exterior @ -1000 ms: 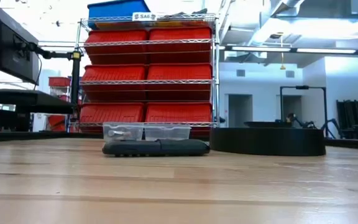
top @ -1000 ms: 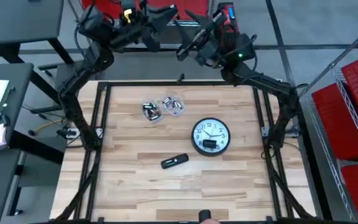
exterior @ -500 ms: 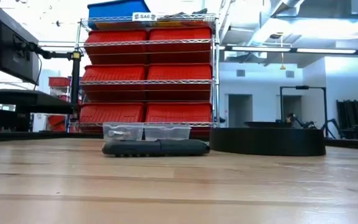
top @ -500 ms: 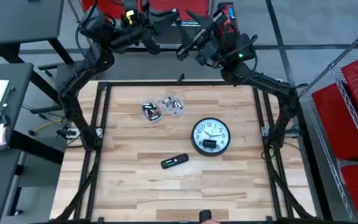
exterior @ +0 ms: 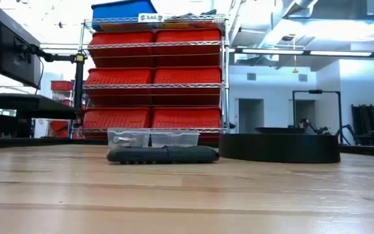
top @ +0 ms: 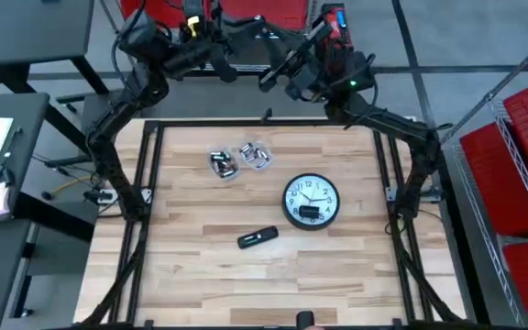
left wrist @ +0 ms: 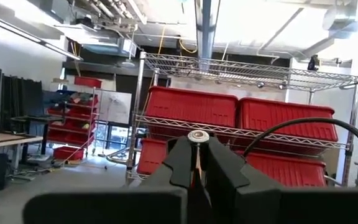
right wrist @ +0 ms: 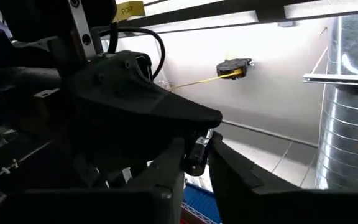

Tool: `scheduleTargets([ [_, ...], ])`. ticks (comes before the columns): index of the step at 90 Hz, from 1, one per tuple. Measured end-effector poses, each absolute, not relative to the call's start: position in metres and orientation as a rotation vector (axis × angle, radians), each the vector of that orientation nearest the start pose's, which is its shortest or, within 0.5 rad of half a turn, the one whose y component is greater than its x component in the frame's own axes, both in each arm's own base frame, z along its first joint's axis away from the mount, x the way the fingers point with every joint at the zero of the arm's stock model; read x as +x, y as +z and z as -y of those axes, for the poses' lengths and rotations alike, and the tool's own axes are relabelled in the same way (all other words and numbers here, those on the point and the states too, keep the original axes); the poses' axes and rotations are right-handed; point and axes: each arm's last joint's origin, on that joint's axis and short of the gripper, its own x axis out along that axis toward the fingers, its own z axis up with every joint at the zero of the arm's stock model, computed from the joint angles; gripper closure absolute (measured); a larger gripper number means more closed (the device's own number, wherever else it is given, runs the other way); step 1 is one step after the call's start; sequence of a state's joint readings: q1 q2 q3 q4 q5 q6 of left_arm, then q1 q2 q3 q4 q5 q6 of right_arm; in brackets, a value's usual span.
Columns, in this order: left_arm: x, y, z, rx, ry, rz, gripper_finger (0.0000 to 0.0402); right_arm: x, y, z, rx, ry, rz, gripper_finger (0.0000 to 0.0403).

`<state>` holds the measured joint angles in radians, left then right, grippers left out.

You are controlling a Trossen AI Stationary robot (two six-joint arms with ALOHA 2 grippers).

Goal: Insert battery
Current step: Insert the silver battery into the remote control

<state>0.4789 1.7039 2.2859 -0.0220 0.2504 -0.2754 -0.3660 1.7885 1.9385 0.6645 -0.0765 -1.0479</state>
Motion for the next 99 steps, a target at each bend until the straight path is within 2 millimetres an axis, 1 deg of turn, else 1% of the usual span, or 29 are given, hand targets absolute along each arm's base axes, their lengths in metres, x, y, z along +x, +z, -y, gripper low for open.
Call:
scheduleTargets([
  [8,0.276,0.600,-0.136,-0.056,0.157,0.539,0.0392,0.352,0.527,0.133,-1.158,-0.678,0.580,0.0387],
  [28,0.273,0.599,-0.141,-0.032,0.179,0.521,0.0372,0.354,0.525,0.134,-1.146,-0.683,0.544,0.0385],
  [44,0.274,0.596,-0.143,0.051,0.214,0.474,0.0366,0.355,0.524,0.136,-1.131,-0.669,0.518,0.0385],
  [50,0.273,0.595,-0.144,0.084,0.228,0.454,0.0355,0.356,0.523,0.136,-1.108,-0.653,0.508,0.0386],
  [59,0.270,0.594,-0.146,0.123,0.254,0.418,0.0328,0.356,0.521,0.140,-1.078,-0.637,0.485,0.0386],
  [73,0.255,0.594,-0.151,0.141,0.295,0.353,0.0273,0.354,0.521,0.141,-1.033,-0.607,0.458,0.0387],
  [82,0.240,0.594,-0.150,0.195,0.334,0.282,0.0244,0.351,0.522,0.140,-0.995,-0.586,0.433,0.0387],
  [90,0.224,0.594,-0.146,0.258,0.372,0.201,0.0229,0.347,0.523,0.139,-0.939,-0.559,0.383,0.0387],
  [99,0.206,0.587,-0.140,0.337,0.396,0.041,0.0225,0.340,0.522,0.138,-0.837,-0.502,0.285,0.0387],
])
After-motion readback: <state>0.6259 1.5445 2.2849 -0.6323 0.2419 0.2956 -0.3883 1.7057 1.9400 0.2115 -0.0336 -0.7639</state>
